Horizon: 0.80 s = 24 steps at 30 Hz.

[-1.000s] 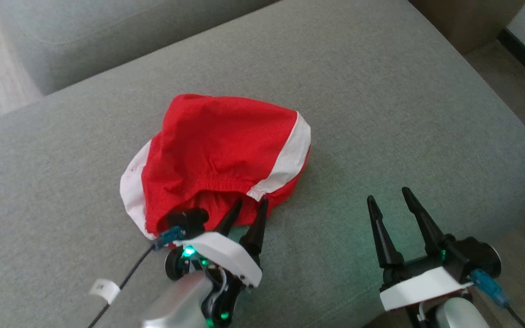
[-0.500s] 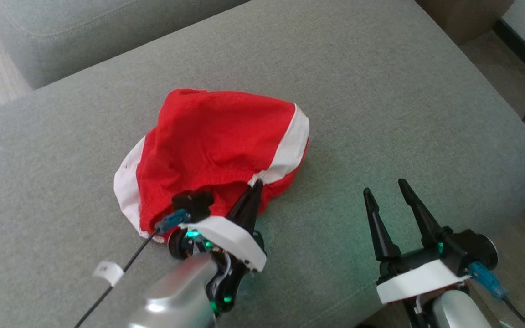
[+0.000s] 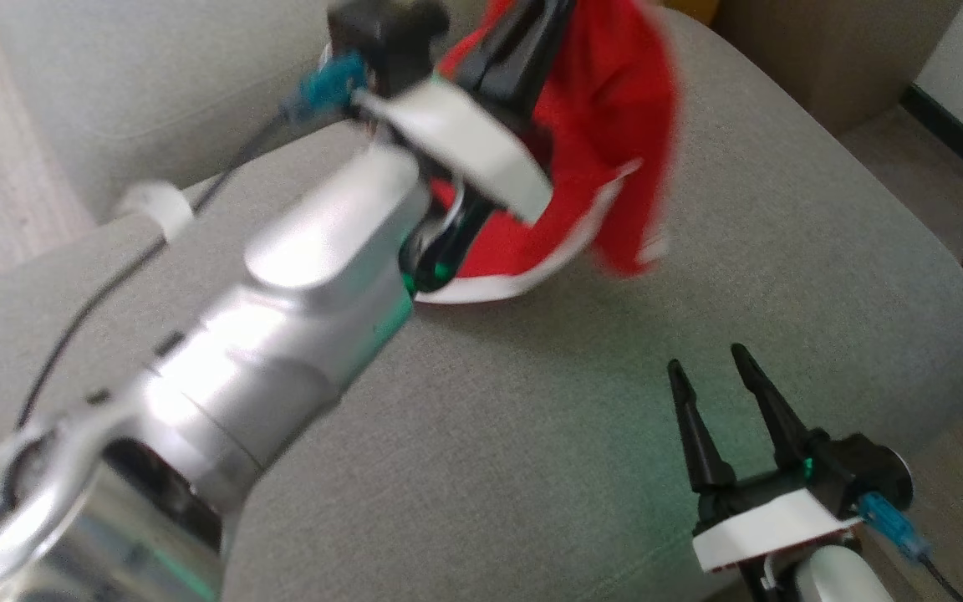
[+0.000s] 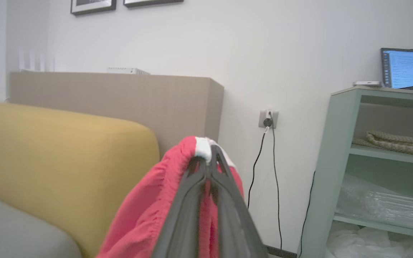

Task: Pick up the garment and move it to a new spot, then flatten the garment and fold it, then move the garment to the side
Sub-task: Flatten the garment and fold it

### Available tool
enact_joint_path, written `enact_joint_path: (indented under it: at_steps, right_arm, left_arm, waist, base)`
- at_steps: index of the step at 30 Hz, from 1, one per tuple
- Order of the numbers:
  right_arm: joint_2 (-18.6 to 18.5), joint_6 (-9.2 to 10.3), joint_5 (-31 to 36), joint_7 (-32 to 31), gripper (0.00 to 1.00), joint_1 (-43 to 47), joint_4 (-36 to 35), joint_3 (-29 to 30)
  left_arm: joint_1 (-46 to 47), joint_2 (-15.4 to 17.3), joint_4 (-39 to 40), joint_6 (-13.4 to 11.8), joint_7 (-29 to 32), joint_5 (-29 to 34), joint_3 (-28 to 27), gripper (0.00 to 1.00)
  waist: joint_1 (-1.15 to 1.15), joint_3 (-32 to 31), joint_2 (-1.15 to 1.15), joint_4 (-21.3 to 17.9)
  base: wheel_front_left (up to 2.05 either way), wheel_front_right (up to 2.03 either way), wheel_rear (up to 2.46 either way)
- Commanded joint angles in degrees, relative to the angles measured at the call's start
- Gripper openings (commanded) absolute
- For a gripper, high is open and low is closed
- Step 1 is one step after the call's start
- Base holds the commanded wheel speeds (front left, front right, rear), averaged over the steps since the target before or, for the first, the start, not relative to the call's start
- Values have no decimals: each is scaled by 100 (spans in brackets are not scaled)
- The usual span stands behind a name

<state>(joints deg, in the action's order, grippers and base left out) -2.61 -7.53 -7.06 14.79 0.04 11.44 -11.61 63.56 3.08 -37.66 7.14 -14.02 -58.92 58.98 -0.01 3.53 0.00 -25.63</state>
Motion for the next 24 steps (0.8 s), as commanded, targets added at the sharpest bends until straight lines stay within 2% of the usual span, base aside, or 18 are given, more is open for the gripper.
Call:
enact_joint_path:
  at_steps: [1, 7, 12, 16, 19, 24]
  right_arm:
    - [-27, 4, -18, 21, 100, -68, -177, -64]
    - [-27, 4, 22, 21, 100, 5, -250, 68]
    - [-27, 4, 64, 21, 100, 59, -192, -11]
    - [-71, 4, 25, 21, 100, 95, -39, -160]
    - [-122, 4, -88, 21, 100, 84, 69, -202]
    - [-100, 4, -816, 21, 100, -38, 308, 21]
  left_arm:
    - [454, 229, 301, 31, 16, -14, -162, 0]
    - [432, 895, 1013, 34, 198, -380, -80, 0]
    - [-396, 1423, 1280, 30, 362, -463, 274, 0]
    - [-1072, 1843, 1117, -88, 275, -341, 518, 0]
    - [-1300, 1985, 995, -145, 208, -308, 559, 0]
    - [-1534, 2090, 837, -175, 51, -288, 480, 0]
  waist:
    - [1, -96, 0, 99]
    - [1, -129, 0, 515]
    - [1, 47, 0, 986]
    - [1, 157, 0, 1246]
    - [1, 176, 0, 1340]
    - [1, 179, 0, 1536]
  base:
    - [0, 0, 0]
    - [0, 0, 0]
    - [0, 0, 0]
    - [0, 0, 0]
    - [0, 0, 0]
    - [0, 0, 0]
